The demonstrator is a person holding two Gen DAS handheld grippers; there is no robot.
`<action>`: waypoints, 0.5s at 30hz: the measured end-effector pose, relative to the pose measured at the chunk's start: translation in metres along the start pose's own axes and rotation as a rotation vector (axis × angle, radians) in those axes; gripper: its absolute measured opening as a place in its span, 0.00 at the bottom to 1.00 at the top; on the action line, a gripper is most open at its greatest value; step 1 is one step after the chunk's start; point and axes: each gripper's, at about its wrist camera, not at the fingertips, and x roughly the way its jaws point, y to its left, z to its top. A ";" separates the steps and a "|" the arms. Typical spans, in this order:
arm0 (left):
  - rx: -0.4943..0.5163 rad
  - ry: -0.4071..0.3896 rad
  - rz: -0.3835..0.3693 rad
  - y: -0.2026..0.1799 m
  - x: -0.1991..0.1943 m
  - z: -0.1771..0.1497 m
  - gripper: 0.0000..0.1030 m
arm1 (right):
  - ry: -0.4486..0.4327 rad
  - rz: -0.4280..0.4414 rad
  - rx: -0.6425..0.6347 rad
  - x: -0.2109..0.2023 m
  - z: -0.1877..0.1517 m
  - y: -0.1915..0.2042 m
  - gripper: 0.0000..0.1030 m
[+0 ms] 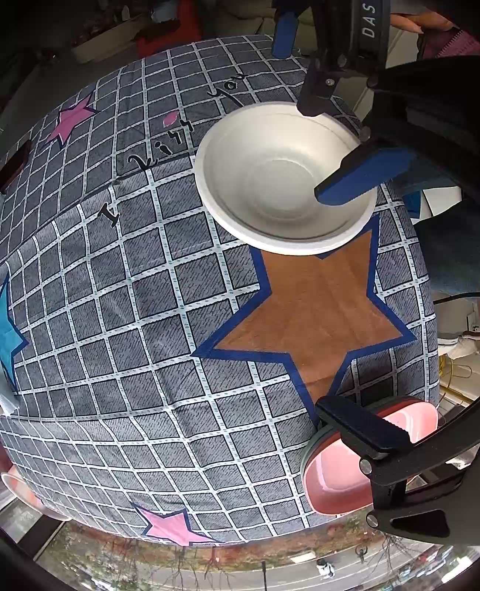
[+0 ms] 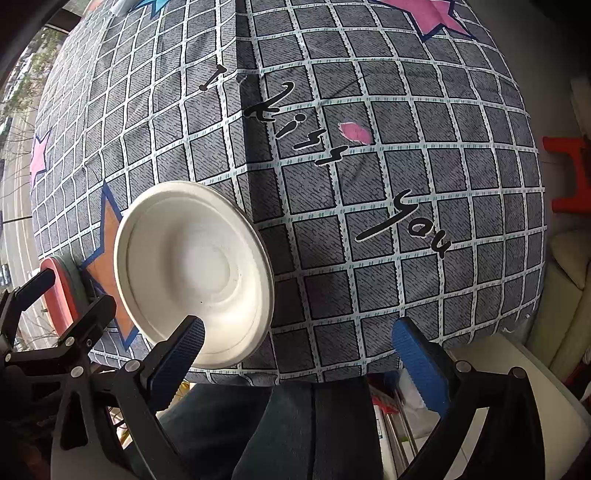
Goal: Organize plates and bowls
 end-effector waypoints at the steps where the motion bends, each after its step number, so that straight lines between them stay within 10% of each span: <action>1: 0.000 0.001 0.000 -0.001 0.000 0.004 1.00 | 0.001 0.000 -0.001 0.002 -0.001 0.002 0.99; 15: -0.014 0.014 0.002 -0.010 0.008 0.018 1.00 | 0.016 -0.009 -0.014 0.016 0.003 0.007 0.99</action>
